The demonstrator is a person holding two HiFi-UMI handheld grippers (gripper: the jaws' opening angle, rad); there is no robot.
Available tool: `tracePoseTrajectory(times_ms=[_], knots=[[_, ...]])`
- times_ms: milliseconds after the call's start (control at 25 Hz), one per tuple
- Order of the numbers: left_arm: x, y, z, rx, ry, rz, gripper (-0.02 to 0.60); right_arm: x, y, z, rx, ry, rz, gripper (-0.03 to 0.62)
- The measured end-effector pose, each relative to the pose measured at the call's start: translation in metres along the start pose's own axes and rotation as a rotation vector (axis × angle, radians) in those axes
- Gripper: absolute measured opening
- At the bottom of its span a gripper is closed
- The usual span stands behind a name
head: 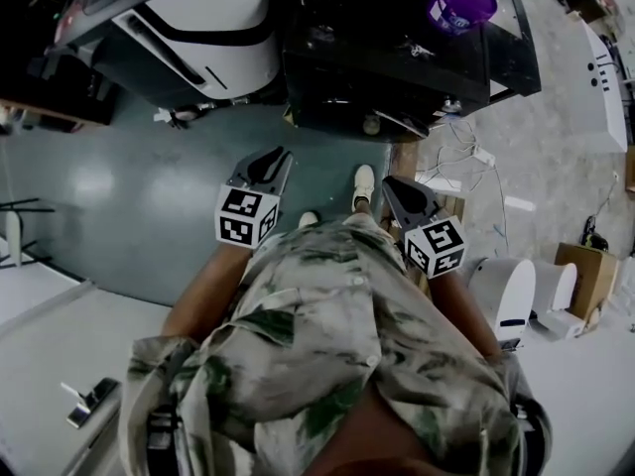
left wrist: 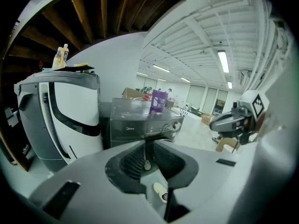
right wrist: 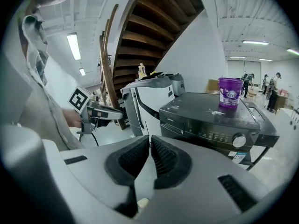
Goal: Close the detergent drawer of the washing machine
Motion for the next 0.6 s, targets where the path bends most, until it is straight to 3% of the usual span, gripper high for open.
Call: tracePoseTrajectory(times_ms=[360,600], knots=[[0.011,0.044,-0.030,0.181,0.041,0.014,0.025,-0.006,-0.004,0.032,-0.033,0.041,-0.005,0.034],[0.022,0.056,-0.034,0.181,0.053,0.029,0.025,0.000,0.000,0.046,-0.036,0.058,0.012,0.028]])
Point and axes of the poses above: the fingertips, and each gripper's own axes: y backward along the fingers, z to its left, x out of its underside, the point moved 2 cm from there along y, backward along the fingers, and after that the axes turned 14 degrees about -z, right-handed, at the moved point
